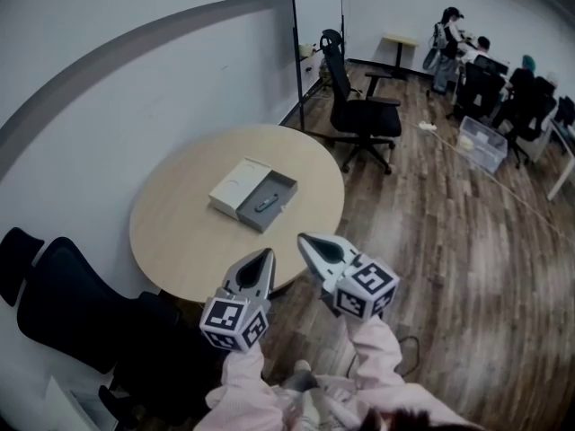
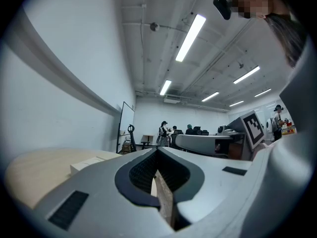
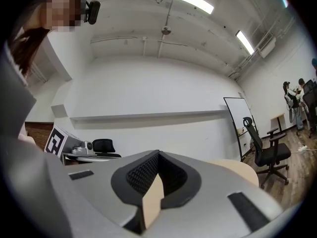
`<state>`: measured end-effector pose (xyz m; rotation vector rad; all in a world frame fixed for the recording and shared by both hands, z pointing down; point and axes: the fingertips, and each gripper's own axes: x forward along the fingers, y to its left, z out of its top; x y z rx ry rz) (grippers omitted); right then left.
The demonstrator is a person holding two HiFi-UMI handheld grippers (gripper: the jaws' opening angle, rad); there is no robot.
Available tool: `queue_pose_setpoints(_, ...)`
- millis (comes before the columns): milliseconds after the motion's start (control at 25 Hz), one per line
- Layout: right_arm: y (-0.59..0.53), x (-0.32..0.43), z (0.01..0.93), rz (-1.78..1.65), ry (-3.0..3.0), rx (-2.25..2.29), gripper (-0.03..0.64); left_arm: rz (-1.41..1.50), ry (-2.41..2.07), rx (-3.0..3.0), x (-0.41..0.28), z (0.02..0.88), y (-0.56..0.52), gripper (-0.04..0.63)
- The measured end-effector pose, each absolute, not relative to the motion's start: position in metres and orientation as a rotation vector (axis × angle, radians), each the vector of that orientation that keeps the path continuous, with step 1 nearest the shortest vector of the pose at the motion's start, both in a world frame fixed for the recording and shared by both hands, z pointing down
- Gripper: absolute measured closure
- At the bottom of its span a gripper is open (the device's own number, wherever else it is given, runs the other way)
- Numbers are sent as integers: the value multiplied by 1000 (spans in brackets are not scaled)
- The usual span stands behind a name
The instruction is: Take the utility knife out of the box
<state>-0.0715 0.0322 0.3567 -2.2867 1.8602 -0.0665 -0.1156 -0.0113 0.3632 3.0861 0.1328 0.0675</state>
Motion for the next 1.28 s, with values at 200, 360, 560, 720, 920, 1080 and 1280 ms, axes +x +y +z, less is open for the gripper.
queue_pose_setpoints(200, 13, -54, 362, -85, 1881, -2270, 620, 71, 115, 3076, -97, 367, -32, 589)
queue_pose_setpoints(360, -3, -38, 369, -110, 1880, -2273, 620, 74, 121, 3069, -80, 370, -46, 589)
queue_pose_setpoints(560, -22, -20, 375, -119, 1898, -2277, 620, 85, 119, 3053, -59, 376, -66, 589)
queue_pose_setpoints(720, -33, -10, 379, -143, 1890, -2297, 620, 88, 131, 3037, -46, 380, -77, 589)
queue_pose_setpoints(920, -43, 3, 386, -167, 1877, -2316, 620, 100, 174, 3027, -28, 386, -86, 589)
queue_pose_setpoints(1080, -46, 12, 387, -180, 1842, -2340, 620, 100, 222, 3026, -19, 385, -89, 589)
queue_pose_setpoints(1280, -52, 19, 390, -179, 1803, -2362, 620, 105, 258, 3020, -11, 390, -94, 589)
